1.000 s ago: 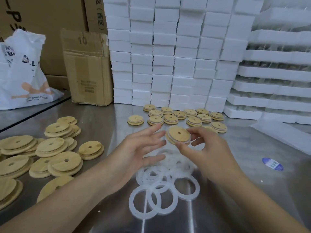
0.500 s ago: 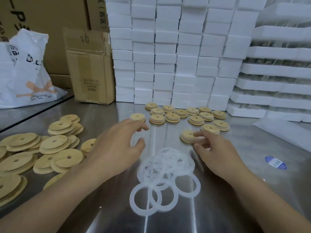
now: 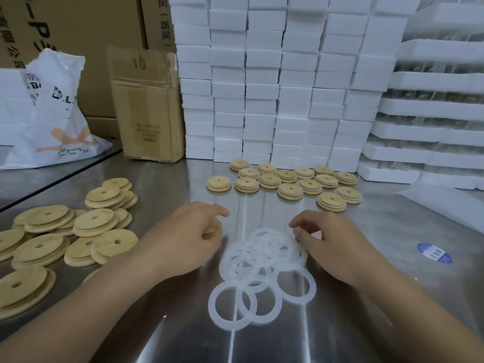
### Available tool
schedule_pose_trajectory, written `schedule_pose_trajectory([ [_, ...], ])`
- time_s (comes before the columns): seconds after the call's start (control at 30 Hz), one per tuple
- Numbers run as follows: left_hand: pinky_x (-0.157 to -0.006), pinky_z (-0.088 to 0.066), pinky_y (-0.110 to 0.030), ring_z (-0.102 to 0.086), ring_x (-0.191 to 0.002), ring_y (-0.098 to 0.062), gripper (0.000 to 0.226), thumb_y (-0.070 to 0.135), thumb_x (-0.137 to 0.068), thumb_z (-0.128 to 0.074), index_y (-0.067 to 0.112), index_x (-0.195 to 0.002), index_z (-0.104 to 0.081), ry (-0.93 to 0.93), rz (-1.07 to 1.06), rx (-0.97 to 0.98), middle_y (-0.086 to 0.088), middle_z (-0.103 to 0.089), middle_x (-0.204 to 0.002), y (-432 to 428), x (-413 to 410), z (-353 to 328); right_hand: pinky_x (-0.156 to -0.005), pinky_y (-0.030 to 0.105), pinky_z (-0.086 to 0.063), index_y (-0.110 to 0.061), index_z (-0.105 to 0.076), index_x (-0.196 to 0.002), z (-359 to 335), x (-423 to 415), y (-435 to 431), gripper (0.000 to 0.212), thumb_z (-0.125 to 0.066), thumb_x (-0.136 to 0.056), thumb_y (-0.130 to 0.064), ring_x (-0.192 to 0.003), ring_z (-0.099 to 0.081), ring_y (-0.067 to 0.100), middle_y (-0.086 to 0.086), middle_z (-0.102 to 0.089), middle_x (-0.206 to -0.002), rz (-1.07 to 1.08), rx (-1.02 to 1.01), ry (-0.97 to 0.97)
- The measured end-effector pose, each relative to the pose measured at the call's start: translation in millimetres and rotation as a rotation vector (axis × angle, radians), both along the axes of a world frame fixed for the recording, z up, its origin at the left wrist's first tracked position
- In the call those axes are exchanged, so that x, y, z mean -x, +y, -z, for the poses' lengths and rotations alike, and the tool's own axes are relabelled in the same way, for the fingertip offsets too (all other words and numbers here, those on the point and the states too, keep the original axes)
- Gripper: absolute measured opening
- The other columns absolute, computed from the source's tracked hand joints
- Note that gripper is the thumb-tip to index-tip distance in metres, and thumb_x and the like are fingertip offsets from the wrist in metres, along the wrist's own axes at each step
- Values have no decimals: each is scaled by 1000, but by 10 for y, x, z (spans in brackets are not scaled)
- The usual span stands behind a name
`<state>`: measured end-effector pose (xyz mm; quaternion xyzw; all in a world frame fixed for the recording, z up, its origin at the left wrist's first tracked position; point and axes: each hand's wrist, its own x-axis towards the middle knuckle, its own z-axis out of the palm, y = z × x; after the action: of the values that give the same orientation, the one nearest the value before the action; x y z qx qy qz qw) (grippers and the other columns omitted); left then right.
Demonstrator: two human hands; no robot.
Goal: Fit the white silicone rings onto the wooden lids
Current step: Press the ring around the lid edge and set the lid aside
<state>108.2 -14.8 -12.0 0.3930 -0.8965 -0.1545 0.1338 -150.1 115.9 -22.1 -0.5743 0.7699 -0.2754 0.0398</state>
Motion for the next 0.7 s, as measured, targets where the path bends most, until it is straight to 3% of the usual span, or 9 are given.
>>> schedule_pose_trajectory([
  [0.07,-106,-48,-35,-48,-137,-9,50,40,-101,-58,51,-149,-47,-51,-21,21,22,-47,-152,-3,2,43,-74,22,-54,-39,-73,-96,-81,-33,24,18,-61,-99,-25,-77,-63,3,-16,-70,-82,-55,-39,-24],
  [0.13,-104,-51,-39,-52,-133,-11,45,43,-102,-59,54,-144,-50,-42,-32,37,21,-50,-148,-7,5,62,-63,18,-49,-36,-73,-86,-169,-83,69,21,-62,-95,-22,-66,-60,3,-16,-67,-72,-121,-151,-34],
  [0.27,-95,-53,-39,-57,-119,-12,35,42,-101,-66,53,-134,-58,70,-74,68,18,-56,-129,-48,42,87,-60,18,-49,-32,-69,-82,-303,-167,178,7,-74,-85,-35,-65,-60,3,-10,-69,-79,-165,-277,-23],
  [0.33,-89,-49,-30,-60,-114,-11,35,38,-98,-73,49,-130,-62,252,-97,16,16,-57,-122,-65,80,94,-61,18,-47,-32,-65,-85,-334,-197,215,22,-80,-81,-47,-70,-62,3,-10,-69,-87,-128,-349,7],
  [0.4,-82,-47,-17,-64,-111,-6,42,34,-92,-82,43,-130,-66,445,-109,-106,18,-59,-119,-51,133,86,-64,18,-47,-30,-66,-86,-350,-216,232,25,-81,-81,-49,-74,-64,5,-10,-70,-90,-107,-423,25],
  [0.47,-75,-51,-11,-71,-104,-5,47,32,-86,-88,42,-128,-70,571,-120,-318,12,-66,-118,2,186,64,-63,18,-48,-28,-70,-84,-364,-202,236,13,-78,-84,-38,-73,-66,4,-10,-74,-86,-124,-457,2],
  [0.6,-88,-67,-35,-80,-99,-20,29,34,-77,-97,35,-102,-84,774,-85,-671,-5,-76,-115,115,256,66,-66,22,-53,-27,-73,-81,-412,-175,261,2,-74,-82,-29,-65,-63,0,-9,-76,-81,-189,-523,-39],
  [0.7,-85,-66,-34,-80,-102,-20,41,46,-75,-94,22,-105,-82,855,-24,-770,-6,-81,-112,152,278,71,-68,29,-52,-24,-71,-80,-441,-153,275,6,-74,-81,-29,-62,-58,3,-3,-73,-78,-232,-482,-102],
])
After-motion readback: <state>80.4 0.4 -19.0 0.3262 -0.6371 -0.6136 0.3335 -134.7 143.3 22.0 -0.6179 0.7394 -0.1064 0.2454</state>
